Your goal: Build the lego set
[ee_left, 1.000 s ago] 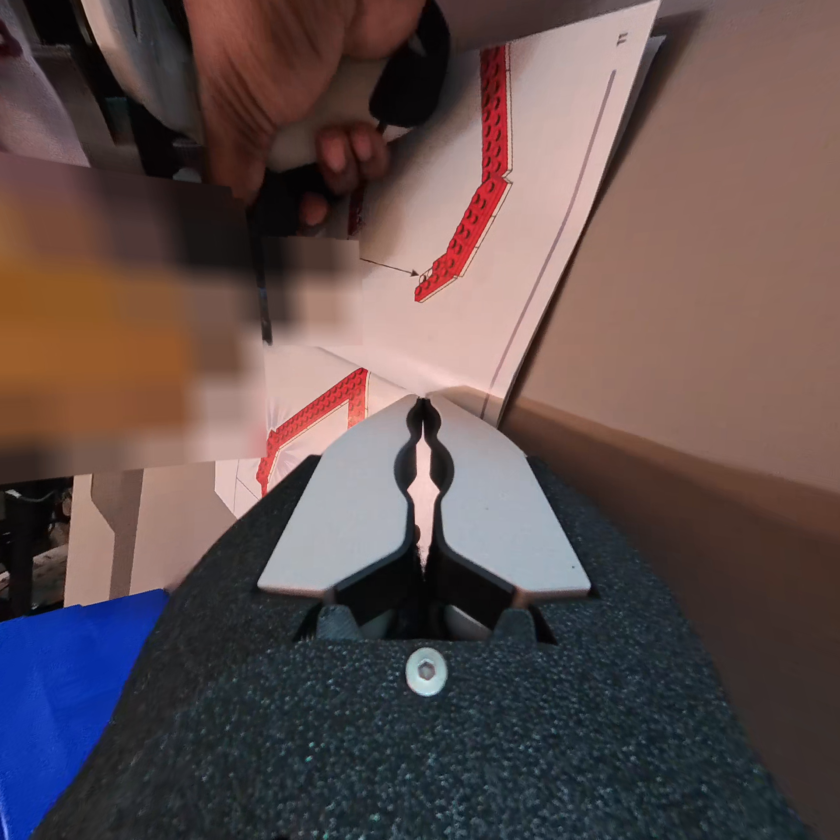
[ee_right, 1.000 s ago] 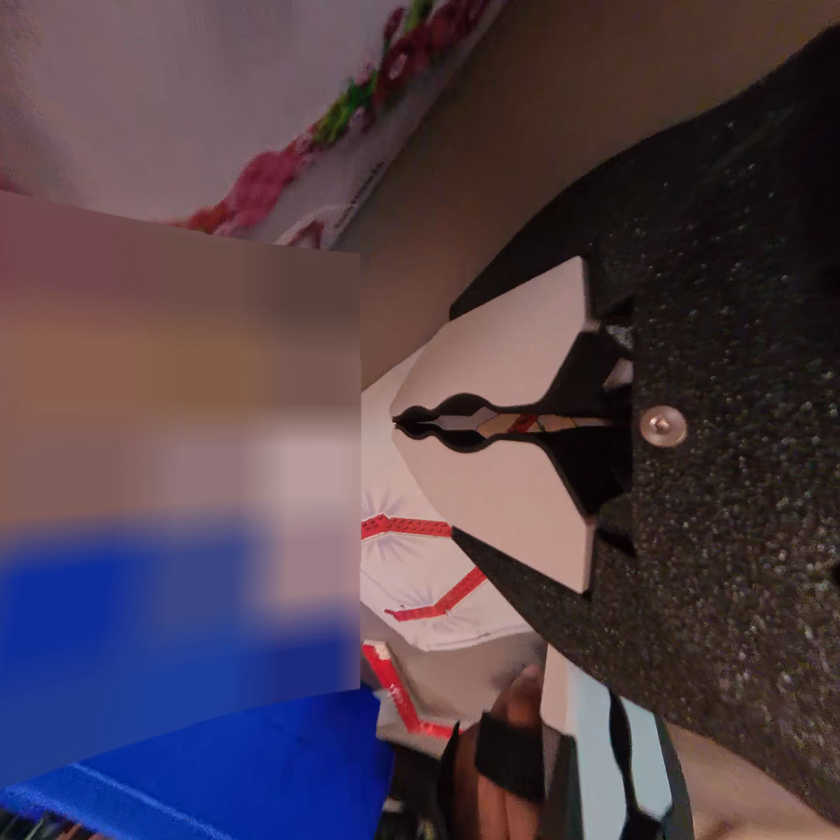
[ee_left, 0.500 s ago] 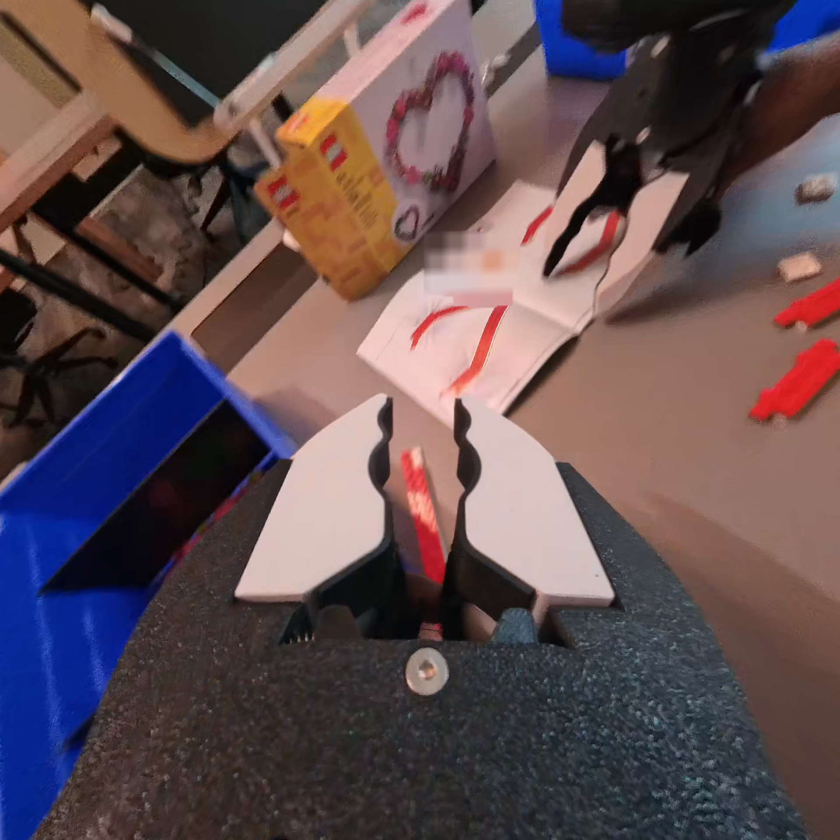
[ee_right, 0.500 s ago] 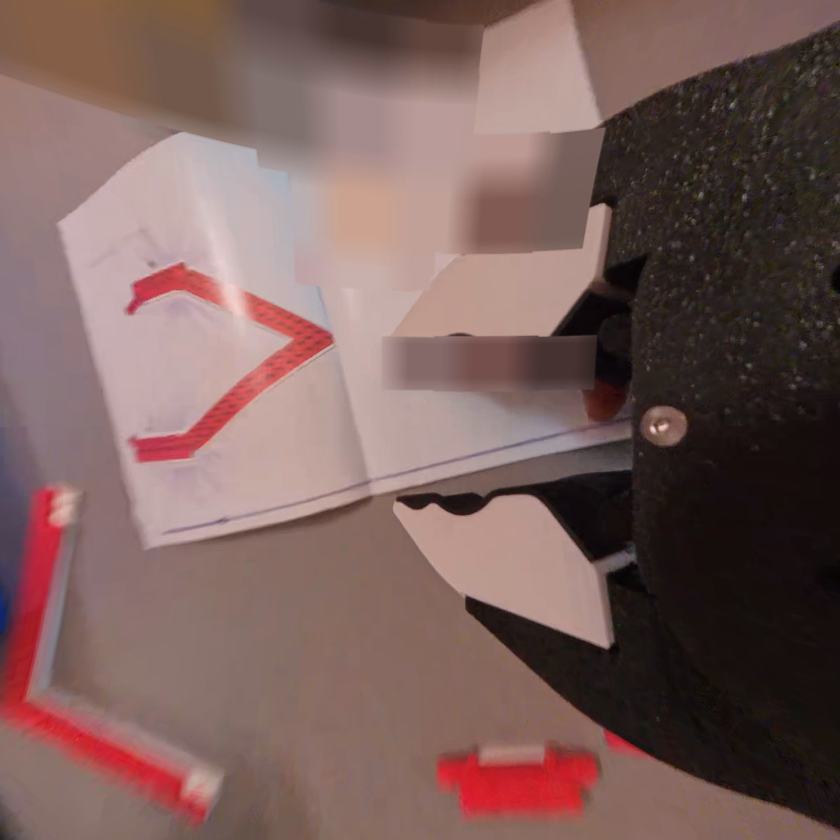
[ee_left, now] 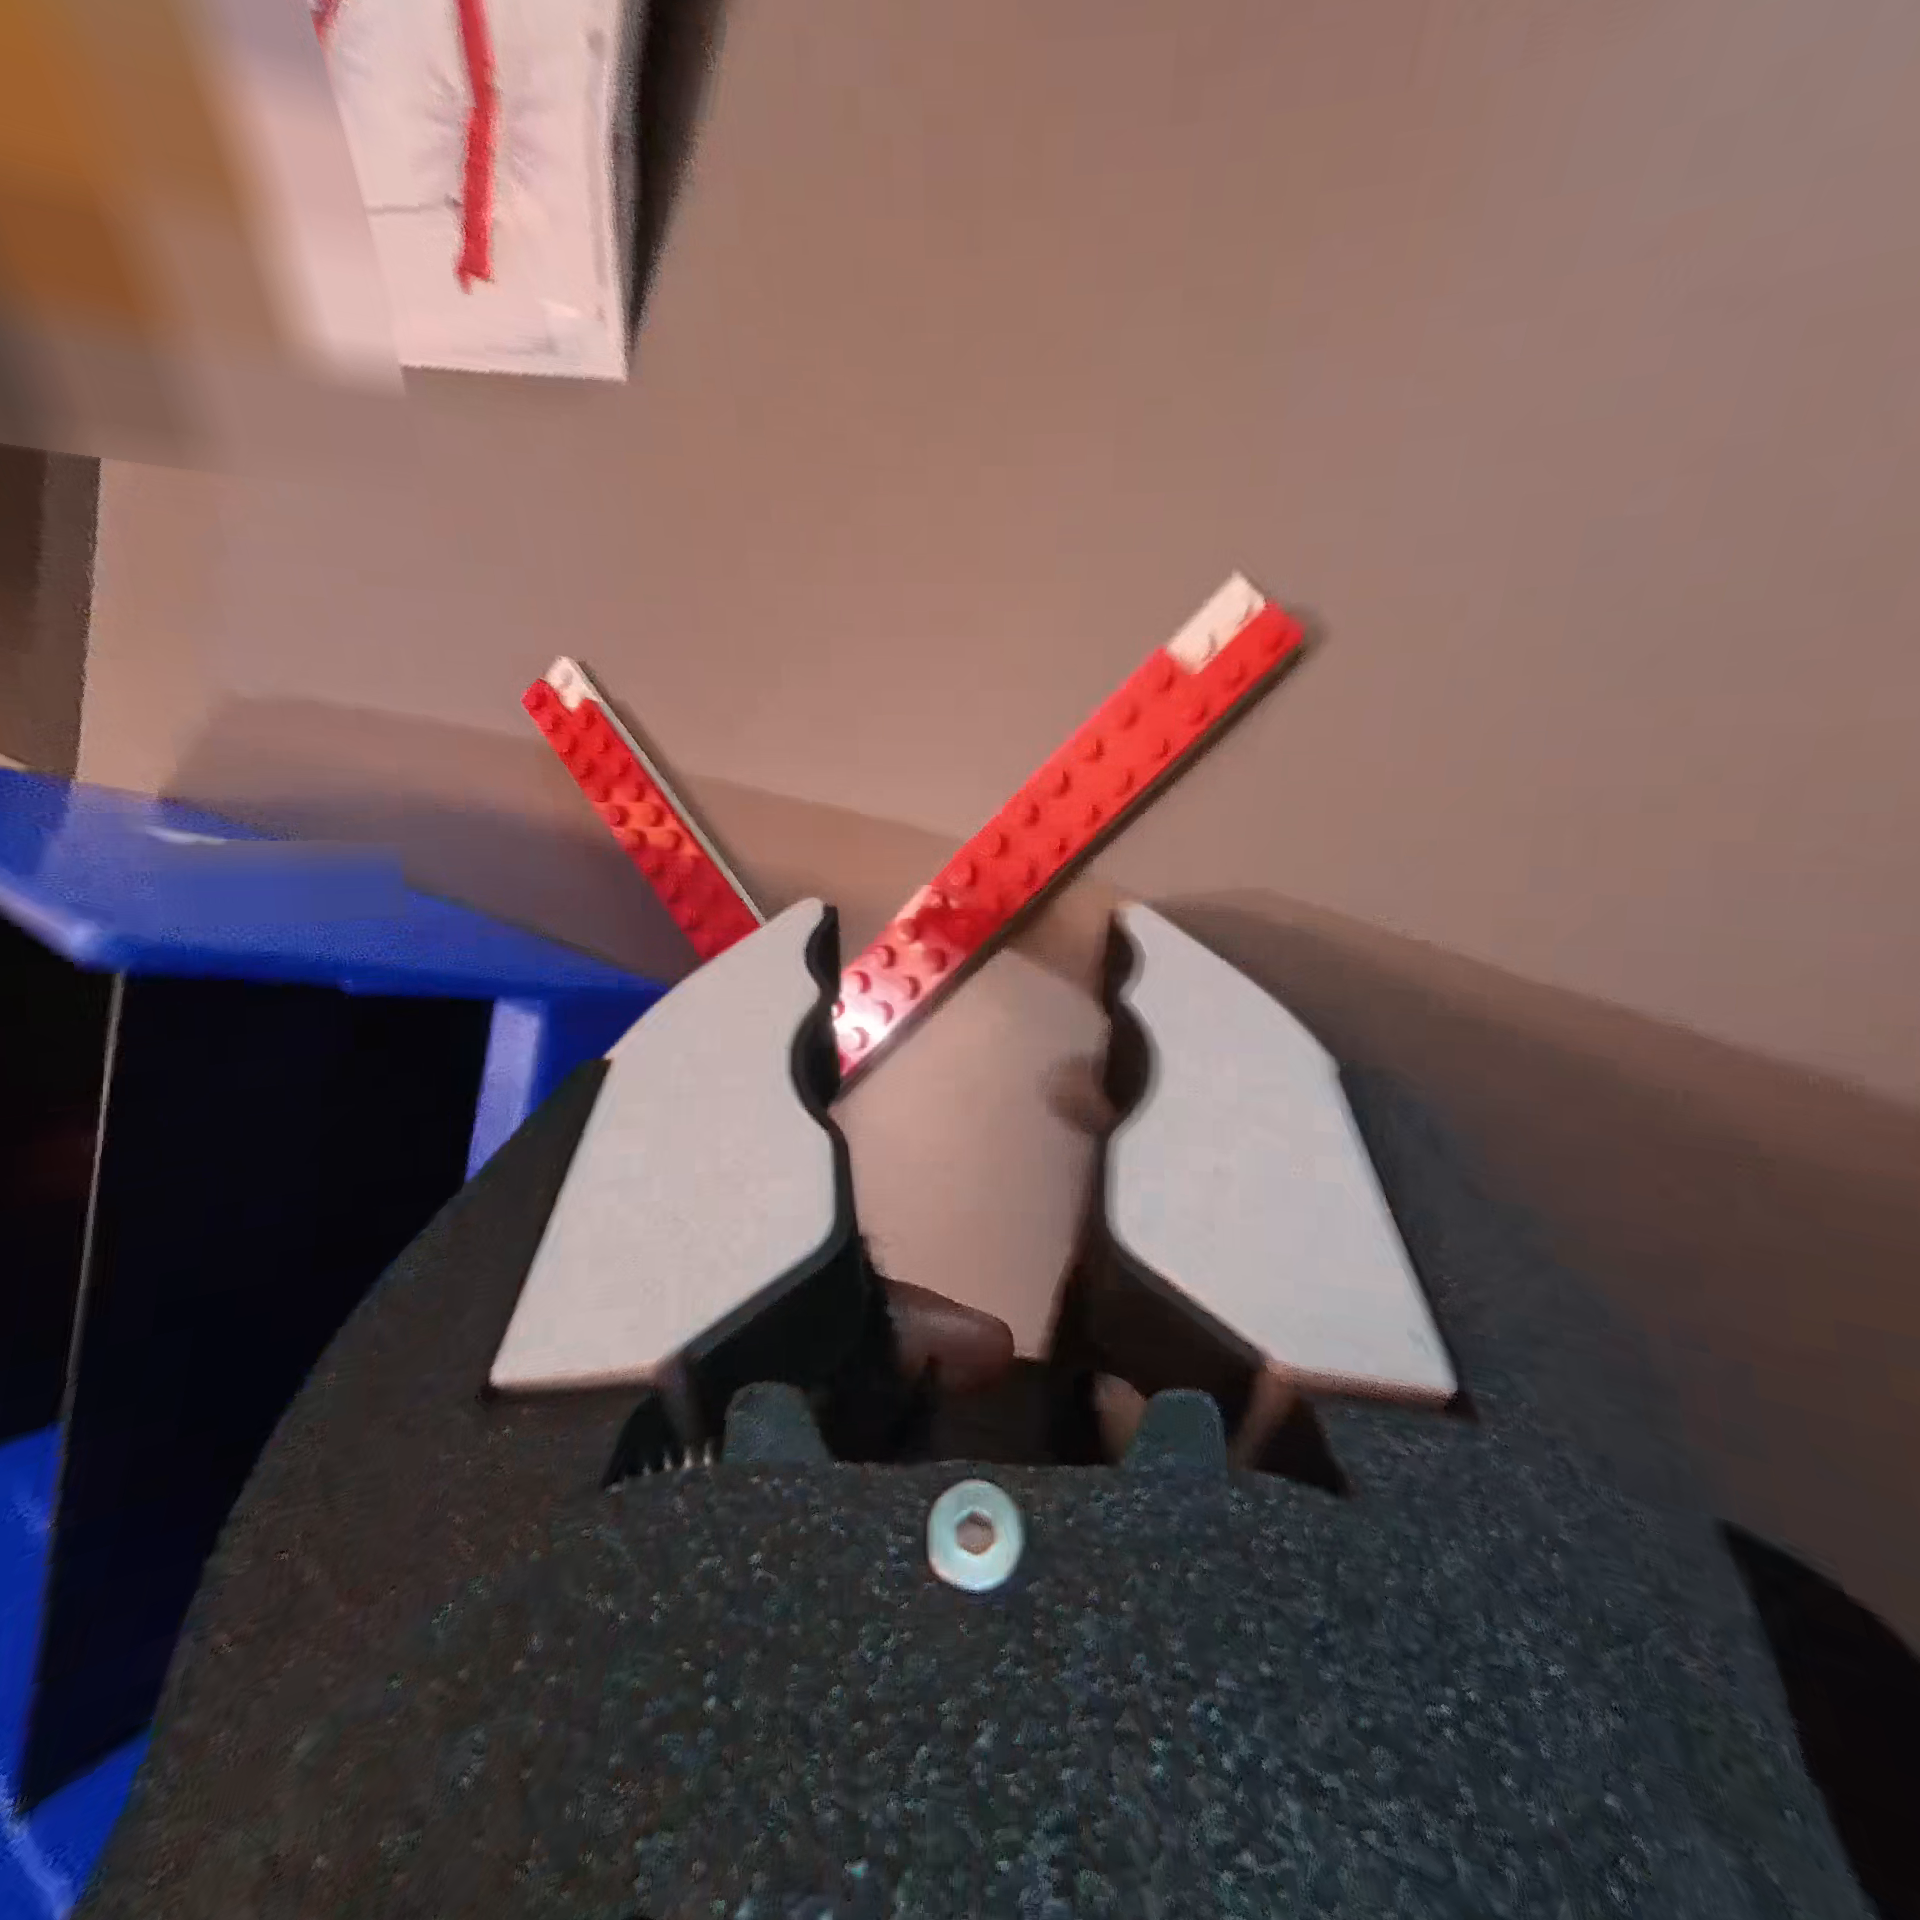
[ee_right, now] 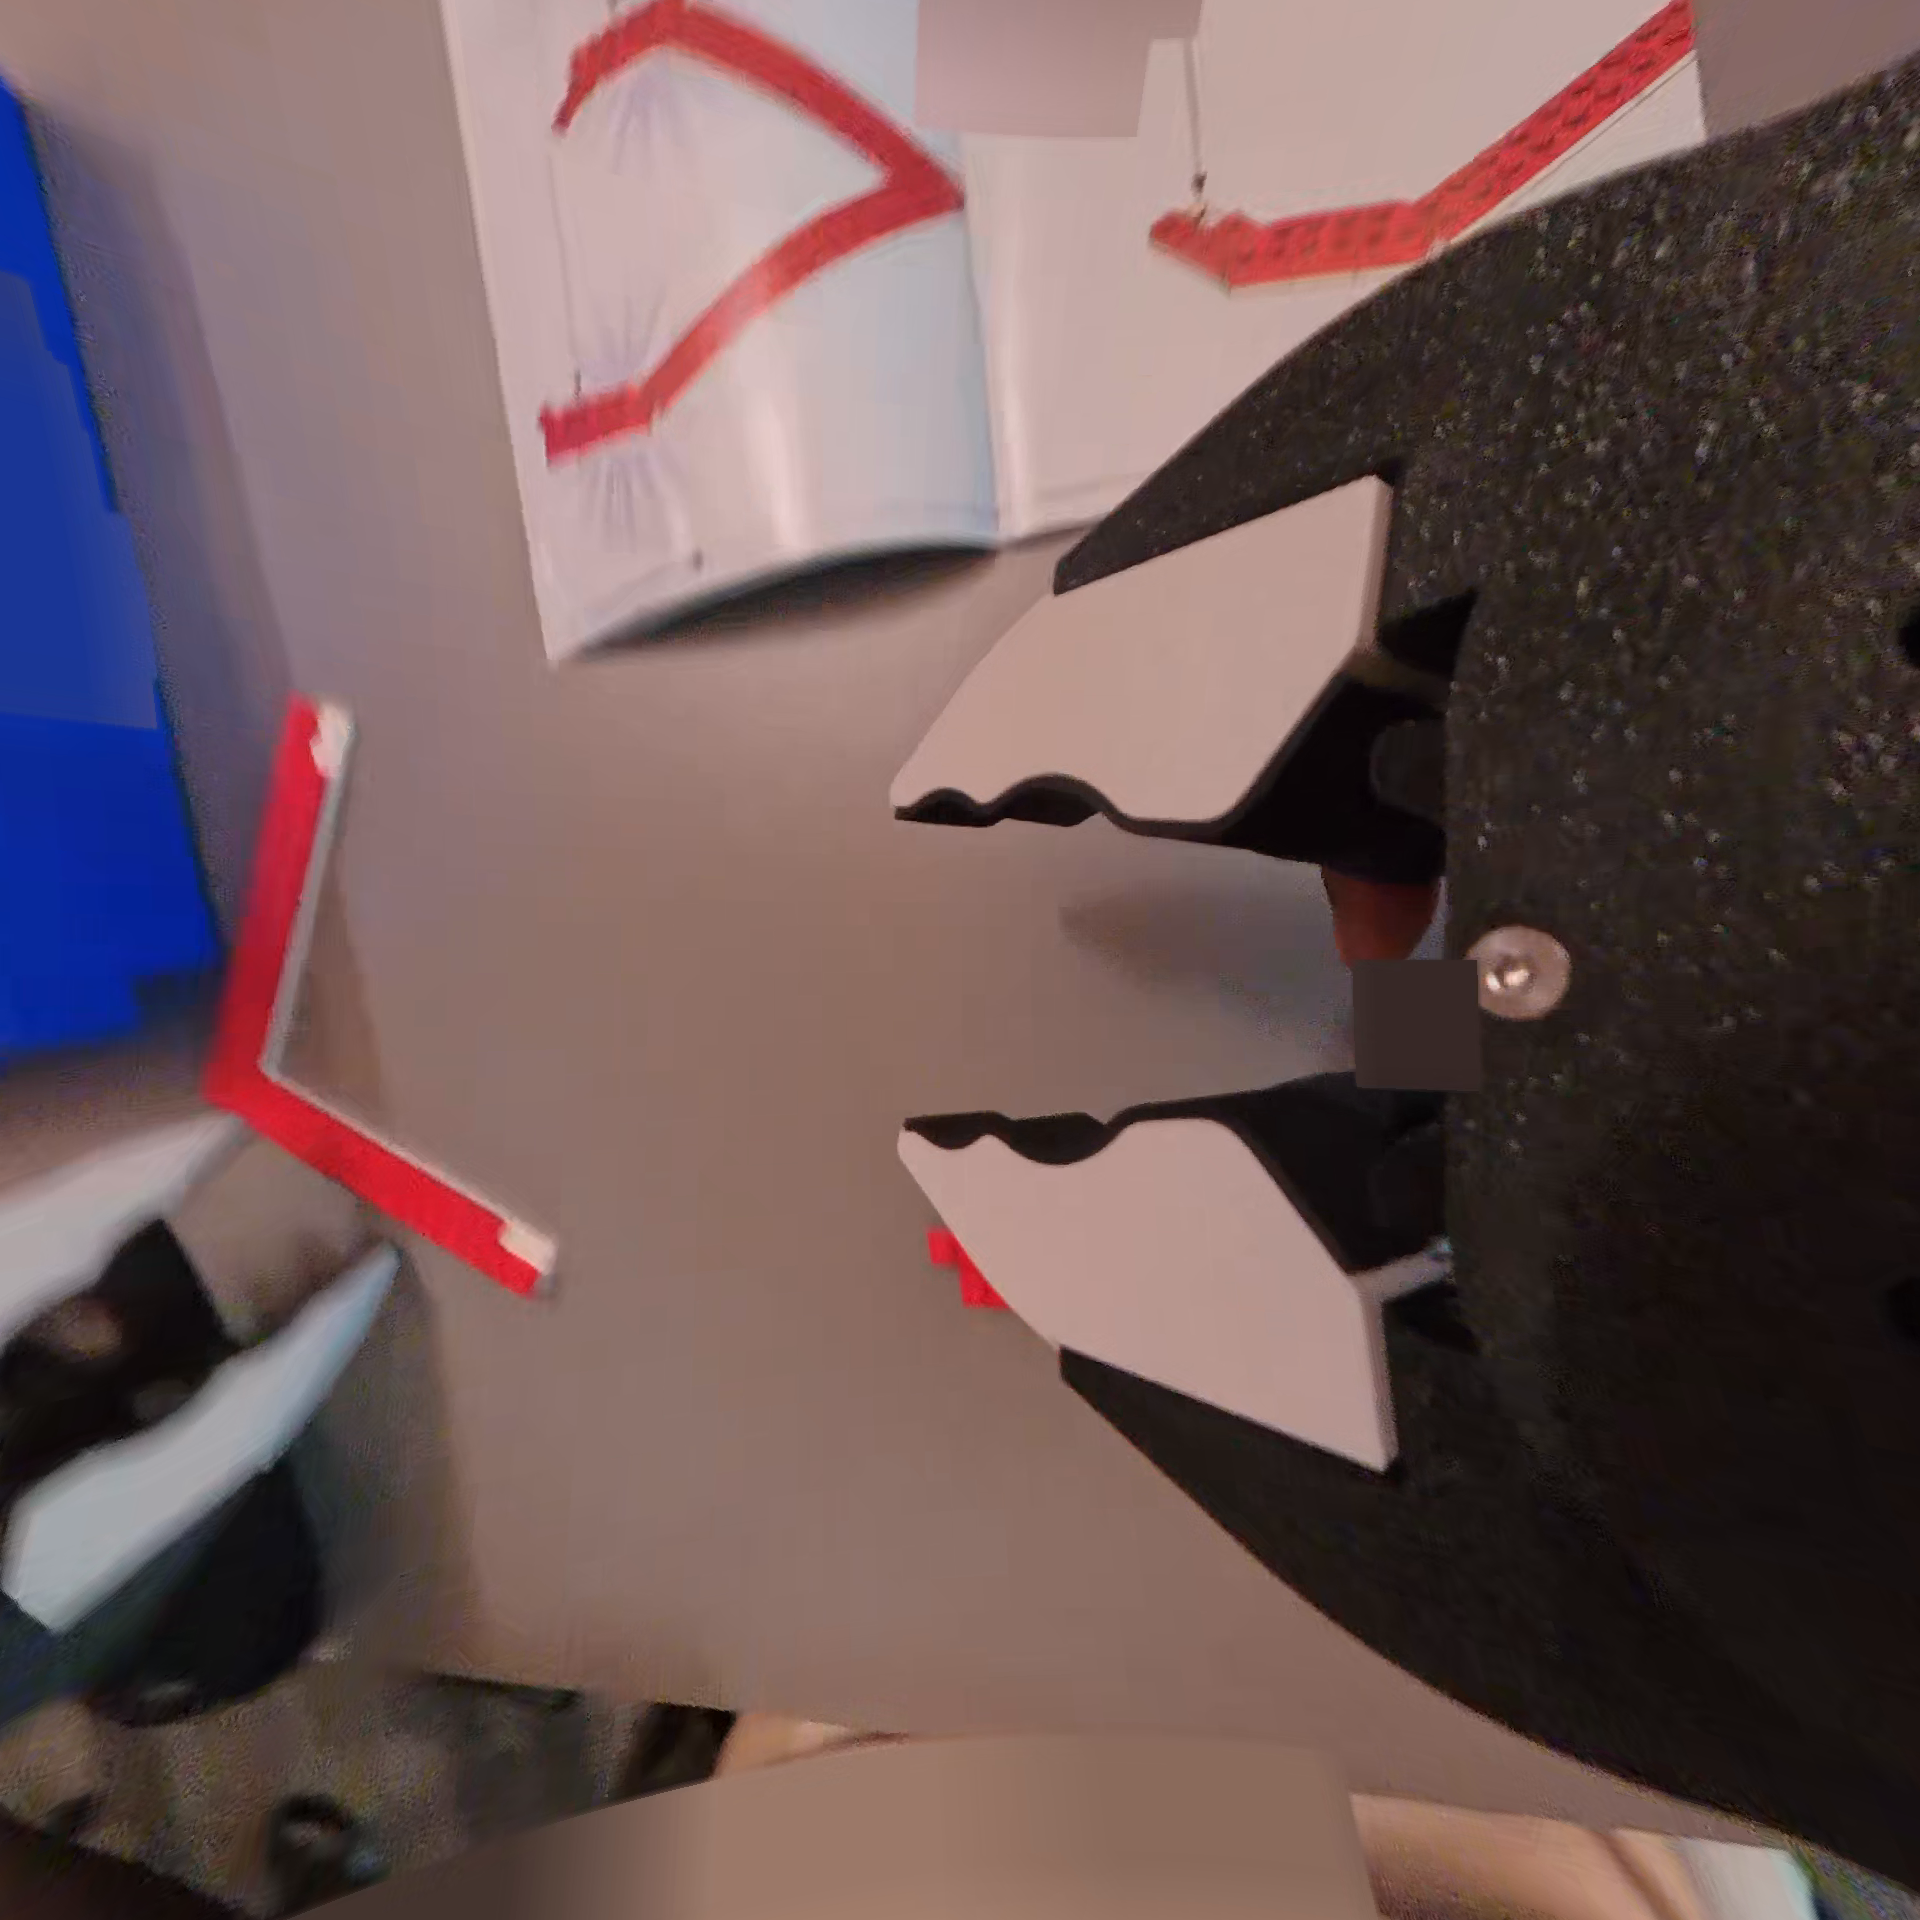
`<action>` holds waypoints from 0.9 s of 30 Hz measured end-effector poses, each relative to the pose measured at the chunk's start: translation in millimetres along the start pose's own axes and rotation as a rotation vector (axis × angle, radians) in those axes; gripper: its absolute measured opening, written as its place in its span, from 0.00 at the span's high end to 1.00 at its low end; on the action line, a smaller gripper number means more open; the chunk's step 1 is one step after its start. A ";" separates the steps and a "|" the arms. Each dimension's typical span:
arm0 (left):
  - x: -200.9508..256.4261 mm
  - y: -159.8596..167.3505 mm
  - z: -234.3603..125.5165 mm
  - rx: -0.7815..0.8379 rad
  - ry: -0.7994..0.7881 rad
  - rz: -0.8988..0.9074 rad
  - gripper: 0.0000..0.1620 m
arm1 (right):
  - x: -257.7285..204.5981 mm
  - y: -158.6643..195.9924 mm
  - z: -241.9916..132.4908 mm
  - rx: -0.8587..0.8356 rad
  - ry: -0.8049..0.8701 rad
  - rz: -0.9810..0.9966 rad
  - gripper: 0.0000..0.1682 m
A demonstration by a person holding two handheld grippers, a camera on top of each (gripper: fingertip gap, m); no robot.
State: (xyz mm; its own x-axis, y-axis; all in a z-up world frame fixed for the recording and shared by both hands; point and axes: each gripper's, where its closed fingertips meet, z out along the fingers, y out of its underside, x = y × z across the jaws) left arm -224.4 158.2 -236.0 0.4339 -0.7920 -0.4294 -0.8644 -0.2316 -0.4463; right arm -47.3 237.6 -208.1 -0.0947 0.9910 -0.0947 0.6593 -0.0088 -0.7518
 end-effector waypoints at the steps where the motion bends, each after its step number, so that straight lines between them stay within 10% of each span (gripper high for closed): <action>1: -3.2 -1.6 3.3 0.004 -0.027 0.028 0.75 | -9.0 3.7 3.8 -0.034 0.016 -0.054 0.68; 5: -0.6 -11.7 11.1 0.046 -0.002 0.004 0.82 | 17.4 15.9 7.3 -0.131 0.294 -0.219 0.74; 10: 2.6 -39.0 17.6 0.095 -0.004 -0.010 0.83 | 72.4 2.1 1.7 0.032 0.418 0.121 0.76; 17: -148.9 -219.0 -54.8 0.880 -0.548 -0.467 0.85 | 133.3 -54.3 -62.5 0.605 0.615 0.189 0.74; 21: -216.2 -209.6 -60.9 1.247 -0.949 -0.614 0.89 | 132.9 -46.2 -87.4 0.715 0.786 -0.022 0.64; 27: -193.5 -206.9 -3.5 1.132 -0.876 -0.534 0.89 | 131.5 -33.0 -111.0 0.674 0.987 -0.114 0.75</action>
State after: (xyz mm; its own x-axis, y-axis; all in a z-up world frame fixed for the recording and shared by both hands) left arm -130.4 357.4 -57.9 0.9825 -0.0916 -0.1624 -0.0976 0.4893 -0.8666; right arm 1.3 383.0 -123.3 0.6797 0.6631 0.3137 0.1330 0.3091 -0.9417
